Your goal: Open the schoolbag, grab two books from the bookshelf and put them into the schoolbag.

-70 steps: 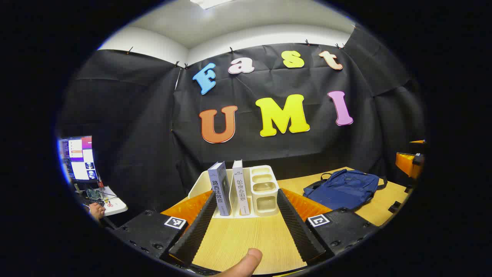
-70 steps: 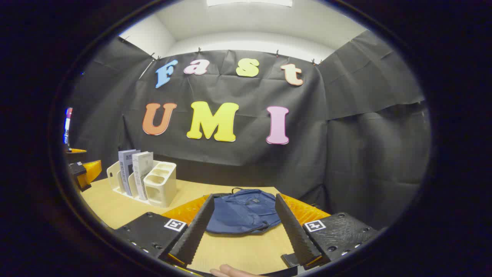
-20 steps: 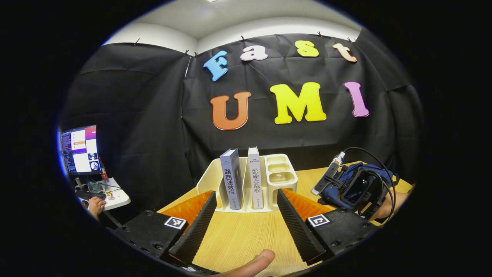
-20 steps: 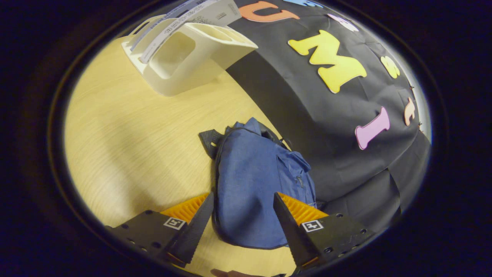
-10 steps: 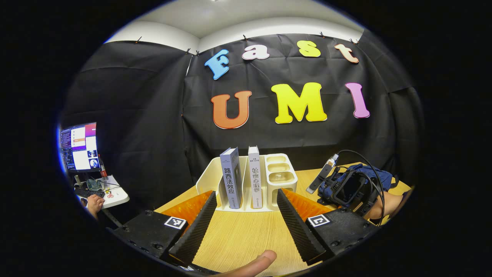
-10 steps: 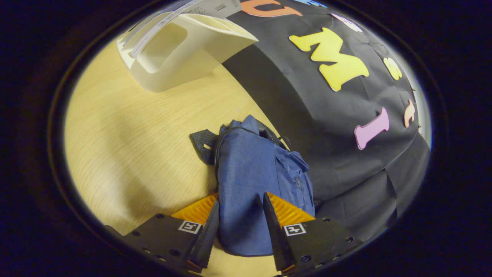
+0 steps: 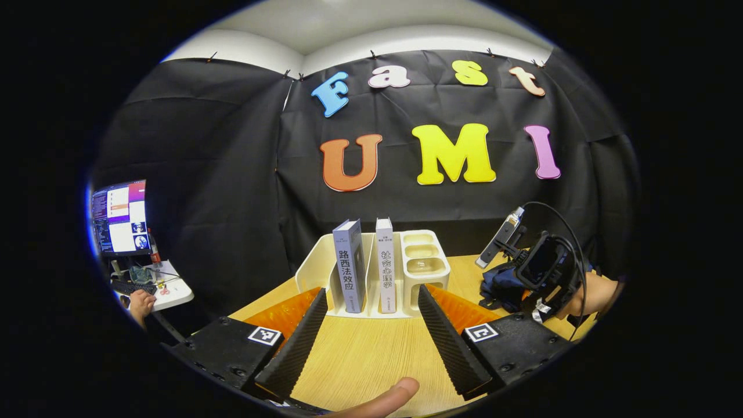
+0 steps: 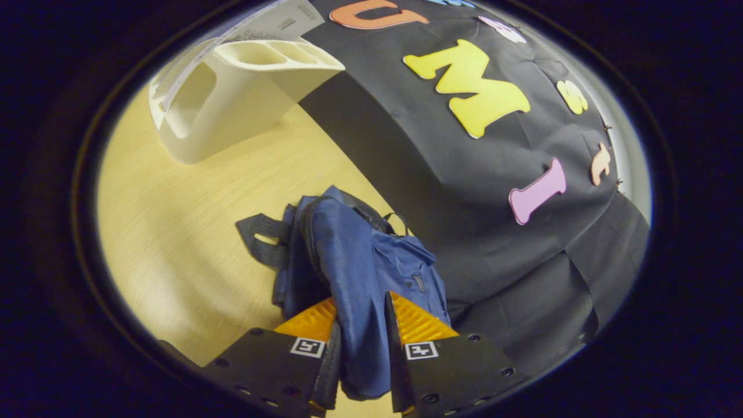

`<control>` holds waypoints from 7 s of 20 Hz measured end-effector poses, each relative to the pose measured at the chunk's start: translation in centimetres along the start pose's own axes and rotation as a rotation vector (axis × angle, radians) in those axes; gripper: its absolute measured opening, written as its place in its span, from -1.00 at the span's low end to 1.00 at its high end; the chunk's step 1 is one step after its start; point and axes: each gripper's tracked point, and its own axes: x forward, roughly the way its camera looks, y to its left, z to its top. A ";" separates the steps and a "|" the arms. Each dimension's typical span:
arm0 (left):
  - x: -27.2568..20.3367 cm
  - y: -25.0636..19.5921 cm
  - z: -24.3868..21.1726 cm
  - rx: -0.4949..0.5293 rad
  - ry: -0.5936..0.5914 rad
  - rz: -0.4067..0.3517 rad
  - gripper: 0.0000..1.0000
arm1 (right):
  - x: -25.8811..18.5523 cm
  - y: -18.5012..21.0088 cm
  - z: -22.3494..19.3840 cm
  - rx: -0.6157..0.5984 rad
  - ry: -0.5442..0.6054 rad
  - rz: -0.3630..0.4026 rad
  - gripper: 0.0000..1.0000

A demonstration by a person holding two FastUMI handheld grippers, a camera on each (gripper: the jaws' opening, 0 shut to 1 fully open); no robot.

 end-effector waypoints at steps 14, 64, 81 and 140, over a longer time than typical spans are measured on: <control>1.7 -2.5 -2.0 -0.065 0.058 -0.064 0.98 | 3.2 -13.9 1.4 0.218 -0.026 -0.006 -0.89; 30.0 -1.6 6.1 0.063 0.510 -0.112 0.94 | 7.8 -25.1 -4.2 0.346 -0.168 0.207 -0.91; 31.4 -3.3 -2.1 0.139 0.940 -0.136 0.05 | 8.6 -23.9 -4.0 0.317 -0.171 0.218 -0.90; 12.1 -29.9 3.1 -0.484 0.816 -0.651 -0.11 | 7.1 -24.9 -4.0 0.483 -0.156 0.341 -0.91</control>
